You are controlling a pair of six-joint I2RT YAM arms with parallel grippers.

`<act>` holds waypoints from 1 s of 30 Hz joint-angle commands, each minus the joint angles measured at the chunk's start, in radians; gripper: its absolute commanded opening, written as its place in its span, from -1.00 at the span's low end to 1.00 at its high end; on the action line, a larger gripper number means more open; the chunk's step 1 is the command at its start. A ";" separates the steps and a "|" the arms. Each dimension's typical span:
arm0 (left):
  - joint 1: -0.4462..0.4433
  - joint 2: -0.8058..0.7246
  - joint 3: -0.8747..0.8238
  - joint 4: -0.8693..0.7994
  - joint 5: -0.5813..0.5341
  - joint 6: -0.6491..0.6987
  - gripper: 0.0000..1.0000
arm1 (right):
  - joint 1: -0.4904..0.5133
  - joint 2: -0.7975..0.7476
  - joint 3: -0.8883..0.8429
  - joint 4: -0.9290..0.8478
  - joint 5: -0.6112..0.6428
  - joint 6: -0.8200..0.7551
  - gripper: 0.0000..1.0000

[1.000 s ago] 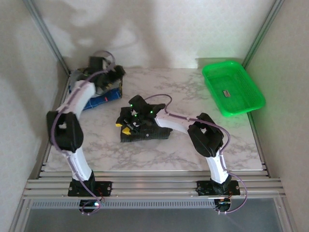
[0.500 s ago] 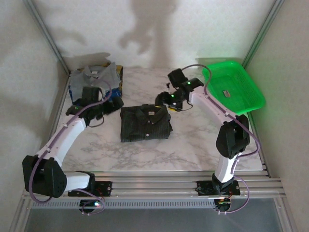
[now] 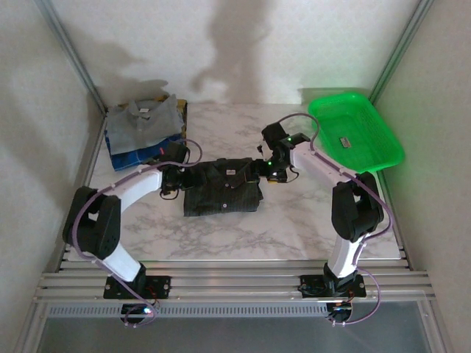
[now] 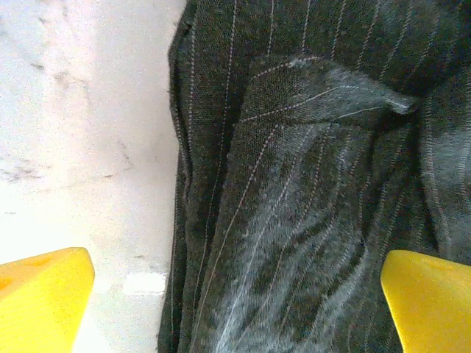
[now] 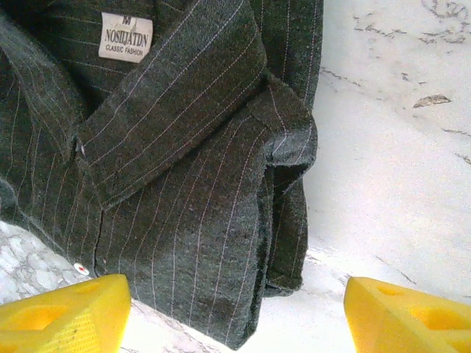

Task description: Fold and stack the long sleeve shirts

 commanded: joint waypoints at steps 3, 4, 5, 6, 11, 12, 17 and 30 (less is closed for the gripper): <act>-0.017 0.112 0.063 0.057 0.050 0.049 0.99 | 0.003 -0.070 -0.042 0.004 -0.003 -0.026 0.54; -0.019 0.134 0.070 0.057 0.049 0.051 0.99 | 0.003 -0.076 -0.053 0.007 -0.008 -0.022 0.54; -0.019 0.154 0.077 0.057 0.051 0.054 0.98 | 0.004 -0.084 -0.066 0.012 -0.015 -0.018 0.54; -0.021 0.171 0.084 0.057 0.051 0.058 0.96 | 0.003 -0.090 -0.076 0.017 -0.023 -0.014 0.54; -0.041 0.254 0.155 0.013 0.032 0.077 0.77 | 0.003 -0.119 -0.131 0.046 -0.038 0.006 0.53; -0.046 0.267 0.168 0.002 0.027 0.078 0.67 | 0.003 -0.121 -0.138 0.051 -0.037 0.007 0.54; -0.071 0.337 0.221 -0.041 0.028 0.067 0.20 | 0.003 -0.128 -0.172 0.076 -0.047 0.014 0.53; -0.100 0.351 0.301 -0.141 -0.085 0.013 -0.77 | 0.003 -0.176 -0.248 0.146 -0.054 0.013 0.55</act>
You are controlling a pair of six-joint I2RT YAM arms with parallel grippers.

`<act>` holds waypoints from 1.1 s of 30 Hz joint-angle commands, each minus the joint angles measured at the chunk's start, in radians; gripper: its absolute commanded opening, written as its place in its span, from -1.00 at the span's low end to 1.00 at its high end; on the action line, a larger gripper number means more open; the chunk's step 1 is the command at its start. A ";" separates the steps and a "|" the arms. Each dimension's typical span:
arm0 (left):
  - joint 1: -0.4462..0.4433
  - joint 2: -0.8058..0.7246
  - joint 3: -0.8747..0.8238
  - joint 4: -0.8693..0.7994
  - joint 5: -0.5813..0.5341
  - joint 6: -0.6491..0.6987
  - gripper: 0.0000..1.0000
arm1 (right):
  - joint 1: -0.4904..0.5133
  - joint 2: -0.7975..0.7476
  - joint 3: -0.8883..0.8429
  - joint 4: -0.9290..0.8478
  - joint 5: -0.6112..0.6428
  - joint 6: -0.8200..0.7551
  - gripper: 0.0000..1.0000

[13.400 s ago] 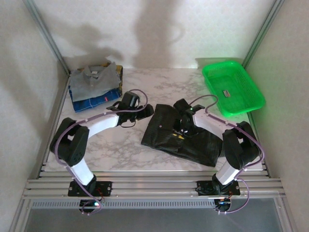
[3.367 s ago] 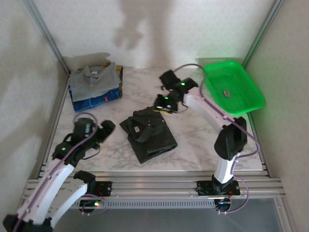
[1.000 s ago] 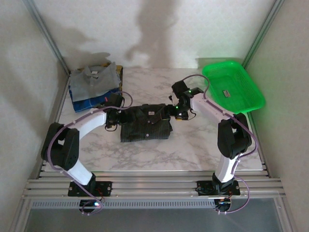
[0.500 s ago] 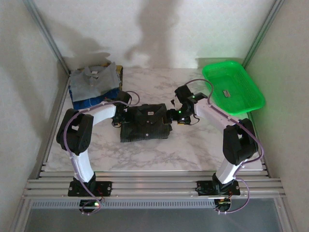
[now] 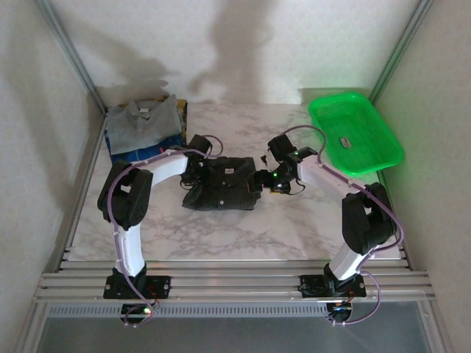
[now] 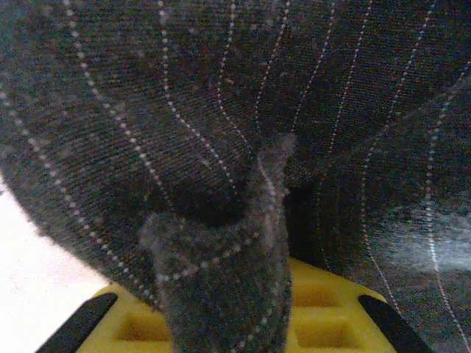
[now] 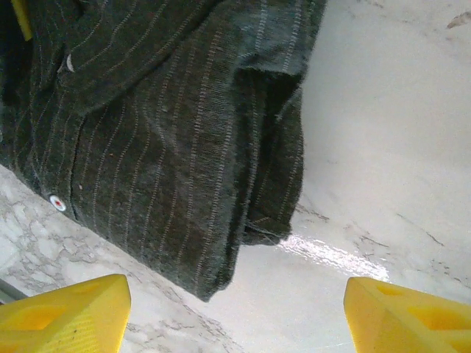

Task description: Fold and stack the long sleeve shirts

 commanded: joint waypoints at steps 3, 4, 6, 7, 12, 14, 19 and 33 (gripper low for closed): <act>-0.012 0.010 0.049 -0.095 -0.092 -0.012 -0.95 | 0.004 -0.083 -0.064 0.071 0.023 0.016 0.57; -0.013 0.000 0.065 -0.116 -0.113 -0.009 -0.97 | 0.003 -0.095 -0.075 0.089 0.028 0.024 0.59; -0.012 -0.019 0.099 -0.146 -0.151 0.001 -1.00 | 0.003 -0.119 -0.089 0.116 0.033 0.028 0.65; -0.012 -0.024 0.122 -0.166 -0.173 0.008 -1.00 | 0.003 -0.130 -0.094 0.129 0.037 0.027 0.67; -0.013 -0.053 0.236 -0.262 -0.243 0.041 -1.00 | 0.004 -0.169 -0.082 0.132 0.065 -0.012 0.71; -0.014 -0.078 0.273 -0.297 -0.273 0.054 -1.00 | 0.004 -0.203 -0.084 0.142 0.087 -0.021 0.77; -0.014 -0.148 0.329 -0.331 -0.347 0.072 -1.00 | 0.003 -0.278 -0.084 0.184 0.103 -0.029 0.86; -0.001 -0.174 0.556 -0.380 -0.366 0.202 -1.00 | 0.004 -0.262 0.032 0.094 0.128 -0.055 0.98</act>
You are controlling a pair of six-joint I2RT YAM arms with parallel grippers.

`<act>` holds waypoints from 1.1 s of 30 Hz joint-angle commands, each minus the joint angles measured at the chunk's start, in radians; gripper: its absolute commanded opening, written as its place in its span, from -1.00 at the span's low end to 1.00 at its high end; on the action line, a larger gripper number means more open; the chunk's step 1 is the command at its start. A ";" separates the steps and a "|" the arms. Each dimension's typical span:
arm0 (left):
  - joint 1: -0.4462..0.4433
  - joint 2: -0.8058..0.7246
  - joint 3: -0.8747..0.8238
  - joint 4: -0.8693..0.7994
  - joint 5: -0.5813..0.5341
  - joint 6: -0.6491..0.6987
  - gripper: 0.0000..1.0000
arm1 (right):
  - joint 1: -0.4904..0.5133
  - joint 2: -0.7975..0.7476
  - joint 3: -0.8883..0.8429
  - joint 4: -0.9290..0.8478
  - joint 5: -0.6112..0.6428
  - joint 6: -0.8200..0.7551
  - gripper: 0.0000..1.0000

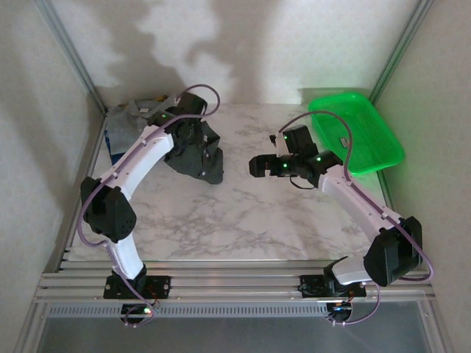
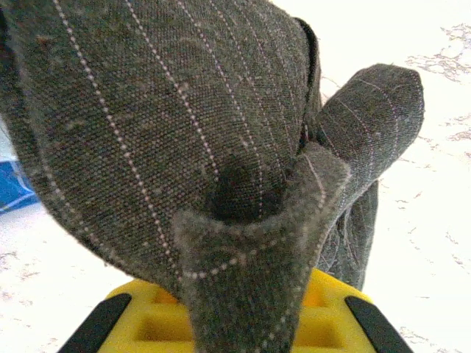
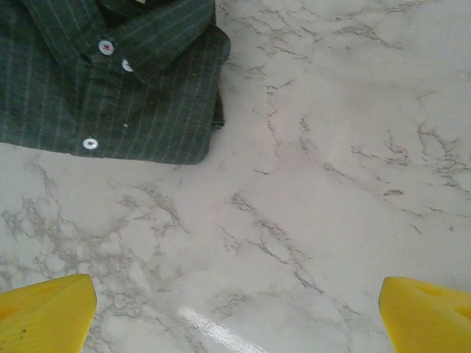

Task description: Fold and stack the long sleeve shirts

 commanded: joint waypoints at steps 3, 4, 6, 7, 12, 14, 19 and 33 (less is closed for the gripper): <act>0.012 0.014 0.191 -0.088 -0.036 0.083 -1.00 | 0.003 -0.009 0.034 -0.036 0.037 -0.016 0.98; 0.015 0.024 0.223 -0.102 -0.025 0.089 -1.00 | 0.003 -0.011 0.035 -0.038 0.040 -0.017 0.98; 0.021 0.046 0.297 -0.126 0.006 0.095 -1.00 | 0.004 -0.003 0.044 -0.055 0.040 -0.020 0.98; 0.023 0.058 0.334 -0.141 0.011 0.097 -1.00 | 0.003 0.002 0.047 -0.062 0.039 -0.022 0.98; 0.045 0.106 0.466 -0.194 0.007 0.111 -1.00 | 0.003 0.020 0.054 -0.069 0.030 -0.016 0.98; 0.058 0.124 0.530 -0.205 0.026 0.111 -1.00 | 0.003 0.024 0.055 -0.068 0.027 -0.013 0.98; 0.109 0.152 0.640 -0.196 0.044 0.118 -1.00 | 0.004 0.038 0.056 -0.064 0.021 -0.013 0.98; 0.297 0.171 0.695 -0.080 0.171 0.151 -1.00 | 0.003 0.044 0.032 -0.064 0.006 -0.010 0.98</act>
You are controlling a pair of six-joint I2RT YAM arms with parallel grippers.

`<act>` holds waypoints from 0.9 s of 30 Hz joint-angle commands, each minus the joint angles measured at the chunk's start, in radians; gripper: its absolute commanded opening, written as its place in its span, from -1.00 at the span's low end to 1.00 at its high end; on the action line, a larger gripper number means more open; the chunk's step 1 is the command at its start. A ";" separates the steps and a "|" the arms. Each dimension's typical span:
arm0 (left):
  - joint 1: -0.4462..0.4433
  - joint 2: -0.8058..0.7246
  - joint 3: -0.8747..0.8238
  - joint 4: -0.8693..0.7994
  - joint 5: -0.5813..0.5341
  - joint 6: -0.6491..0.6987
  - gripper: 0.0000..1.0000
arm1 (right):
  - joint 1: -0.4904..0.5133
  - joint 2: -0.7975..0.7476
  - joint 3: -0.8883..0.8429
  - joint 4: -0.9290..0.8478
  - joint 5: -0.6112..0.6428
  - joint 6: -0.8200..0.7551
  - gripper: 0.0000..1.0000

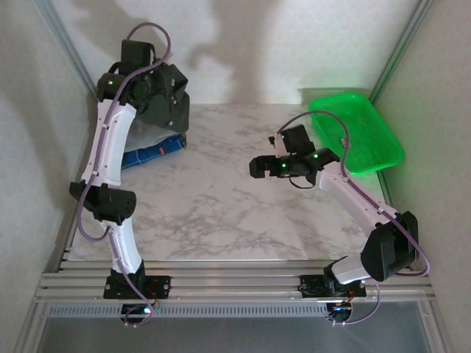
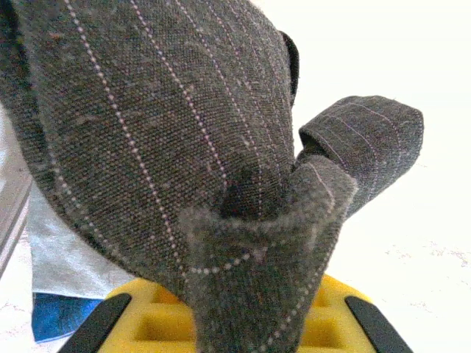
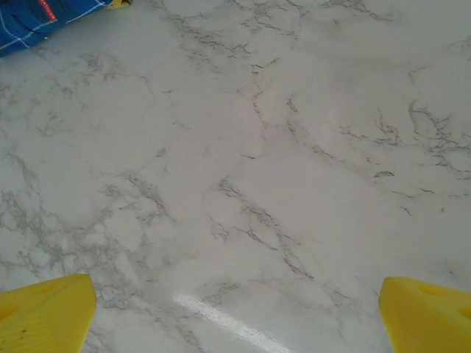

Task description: Fold and stack the long sleeve shirts

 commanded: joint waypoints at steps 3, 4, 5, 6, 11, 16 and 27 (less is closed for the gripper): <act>0.053 0.026 0.031 0.079 0.052 0.043 -1.00 | 0.003 0.011 0.001 -0.009 -0.010 -0.006 0.98; 0.059 0.034 0.032 0.084 0.061 0.044 -1.00 | 0.004 0.014 0.000 -0.009 -0.011 -0.005 0.98; 0.066 0.043 0.031 0.088 0.072 0.044 -1.00 | 0.003 0.016 0.000 -0.011 -0.012 -0.003 0.98; 0.073 0.052 0.030 0.090 0.078 0.043 -1.00 | 0.004 0.019 -0.001 -0.010 -0.015 0.001 0.98; 0.119 0.077 -0.003 0.108 0.109 0.026 -1.00 | 0.003 0.024 -0.003 -0.011 -0.018 0.010 0.98; 0.180 0.074 -0.104 0.169 0.108 0.014 -1.00 | 0.003 0.026 -0.006 -0.012 -0.020 0.019 0.98; 0.314 0.150 -0.210 0.197 0.054 -0.029 -1.00 | 0.003 0.022 -0.009 -0.030 -0.018 0.043 0.98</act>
